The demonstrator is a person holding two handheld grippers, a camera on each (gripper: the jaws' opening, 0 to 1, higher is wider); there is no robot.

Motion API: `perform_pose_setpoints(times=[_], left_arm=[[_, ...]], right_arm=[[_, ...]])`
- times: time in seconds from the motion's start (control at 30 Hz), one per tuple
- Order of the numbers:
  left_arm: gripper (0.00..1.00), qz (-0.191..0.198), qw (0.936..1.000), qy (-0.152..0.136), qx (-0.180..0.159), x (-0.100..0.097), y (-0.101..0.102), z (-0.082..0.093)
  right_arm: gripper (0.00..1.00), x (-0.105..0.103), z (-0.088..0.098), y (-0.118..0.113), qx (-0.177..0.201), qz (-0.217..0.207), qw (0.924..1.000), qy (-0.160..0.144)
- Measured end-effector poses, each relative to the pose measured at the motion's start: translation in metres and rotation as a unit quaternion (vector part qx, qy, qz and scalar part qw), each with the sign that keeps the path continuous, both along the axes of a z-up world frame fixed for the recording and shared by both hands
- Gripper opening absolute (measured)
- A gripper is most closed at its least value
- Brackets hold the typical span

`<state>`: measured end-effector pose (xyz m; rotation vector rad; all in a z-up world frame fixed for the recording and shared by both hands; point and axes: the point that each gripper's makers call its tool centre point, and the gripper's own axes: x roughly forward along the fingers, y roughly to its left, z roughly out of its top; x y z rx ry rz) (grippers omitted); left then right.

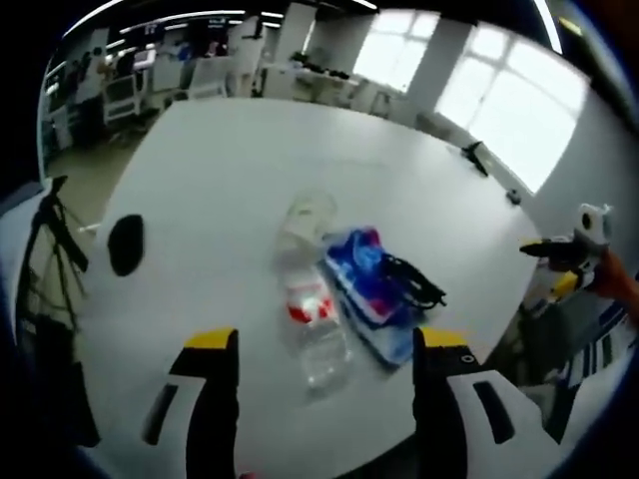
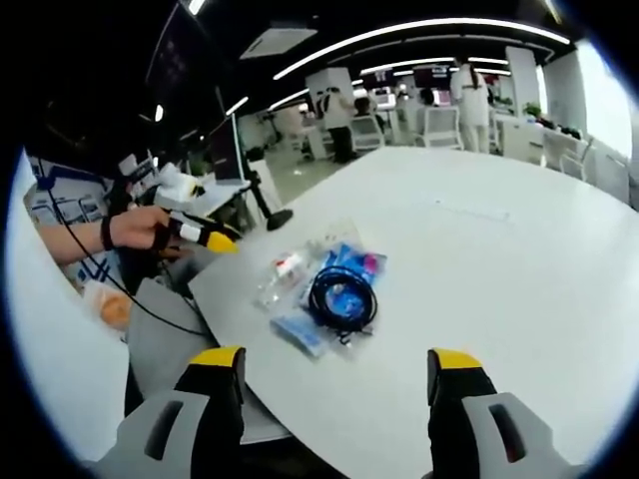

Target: Arrange the tabletop items into an orderly group along one side of the table until the central work area is clear of visible clutter.

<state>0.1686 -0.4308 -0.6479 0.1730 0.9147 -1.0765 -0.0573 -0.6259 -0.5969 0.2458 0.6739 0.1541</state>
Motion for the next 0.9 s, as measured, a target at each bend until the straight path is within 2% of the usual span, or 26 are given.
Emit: perform_pose_setpoints(times=[0.1, 0.3, 0.47, 0.67, 0.9], left_arm=[[0.69, 0.026, 0.9993, 0.021, 0.017, 0.002, 0.002, -0.008], [0.68, 0.035, 0.9986, 0.03, 0.026, 0.005, 0.001, -0.014], [0.65, 0.05, 0.9968, 0.054, 0.032, 0.01, -0.007, -0.023], [0.64, 0.088, 0.9904, 0.093, 0.052, 0.016, -0.016, -0.036], [0.63, 0.086, 0.9891, 0.099, 0.067, 0.02, -0.036, -0.046]], right_arm=[[0.75, -0.001, -0.001, -0.001, 0.0, -0.004, 1.0, 0.0], [0.75, -0.004, -0.003, -0.004, 0.002, -0.011, 0.9999, 0.002], [0.75, -0.005, -0.006, -0.005, 0.005, -0.014, 0.9999, 0.004], [0.75, -0.003, -0.007, -0.005, 0.006, -0.013, 0.9999, 0.004], [0.74, -0.005, -0.009, -0.005, 0.008, -0.017, 0.9998, 0.007]])
